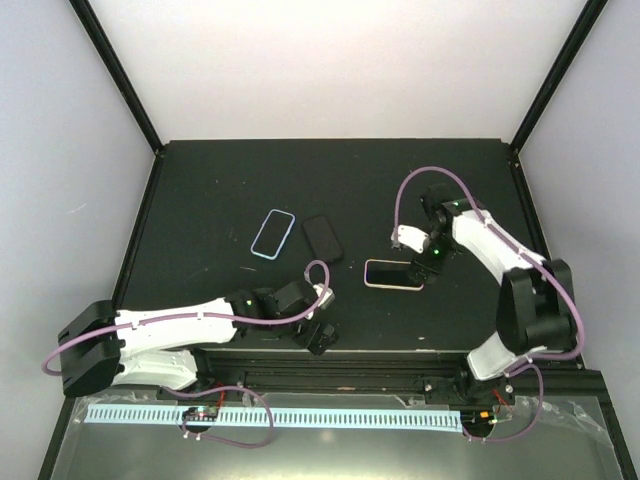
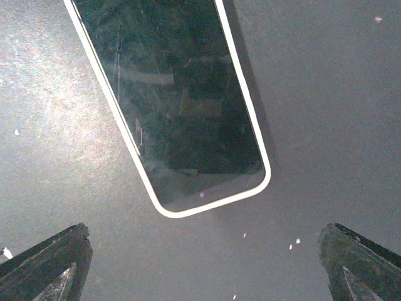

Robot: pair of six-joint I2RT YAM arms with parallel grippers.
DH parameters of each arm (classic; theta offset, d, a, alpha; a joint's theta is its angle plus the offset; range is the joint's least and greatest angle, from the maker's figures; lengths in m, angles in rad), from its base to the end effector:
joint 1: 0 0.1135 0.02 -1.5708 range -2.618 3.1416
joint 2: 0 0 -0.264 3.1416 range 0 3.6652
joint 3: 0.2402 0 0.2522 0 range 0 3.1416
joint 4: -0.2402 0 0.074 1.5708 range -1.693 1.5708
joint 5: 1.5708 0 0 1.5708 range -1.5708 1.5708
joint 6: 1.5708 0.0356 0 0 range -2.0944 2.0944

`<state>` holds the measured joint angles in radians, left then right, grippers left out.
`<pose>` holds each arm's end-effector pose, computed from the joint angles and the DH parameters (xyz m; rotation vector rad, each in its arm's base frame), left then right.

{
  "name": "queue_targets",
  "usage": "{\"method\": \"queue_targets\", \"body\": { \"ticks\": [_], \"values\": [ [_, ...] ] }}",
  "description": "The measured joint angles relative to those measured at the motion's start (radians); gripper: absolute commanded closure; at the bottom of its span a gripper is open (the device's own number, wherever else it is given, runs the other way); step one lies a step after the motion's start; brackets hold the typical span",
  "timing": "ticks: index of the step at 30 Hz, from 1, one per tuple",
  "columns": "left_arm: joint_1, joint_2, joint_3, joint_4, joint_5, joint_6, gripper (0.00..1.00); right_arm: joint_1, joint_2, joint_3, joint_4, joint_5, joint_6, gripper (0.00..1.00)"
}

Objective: Take the phone out of the phone case
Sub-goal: Adjust the phone at the center of the board.

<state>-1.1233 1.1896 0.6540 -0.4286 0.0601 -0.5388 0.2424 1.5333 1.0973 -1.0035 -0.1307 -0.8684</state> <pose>0.0956 -0.2042 0.1951 0.8009 2.5739 -0.6777 0.2627 0.0697 0.2199 -1.5790 2.5203 0.1250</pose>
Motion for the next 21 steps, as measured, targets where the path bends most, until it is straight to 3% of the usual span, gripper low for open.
{"method": "queue_targets", "body": {
  "ticks": [13, 21],
  "values": [
    [-0.005, 0.017, -0.019, 0.093, 0.023, -0.138, 0.01, 0.033, 0.326, 0.246, -0.033, -0.011, -0.041, 0.00],
    [-0.005, 0.023, -0.036, 0.111, -0.002, -0.172, 0.01, 0.039, 0.275, 0.179, -0.020, -0.023, 0.003, 0.00]
  ]
}}
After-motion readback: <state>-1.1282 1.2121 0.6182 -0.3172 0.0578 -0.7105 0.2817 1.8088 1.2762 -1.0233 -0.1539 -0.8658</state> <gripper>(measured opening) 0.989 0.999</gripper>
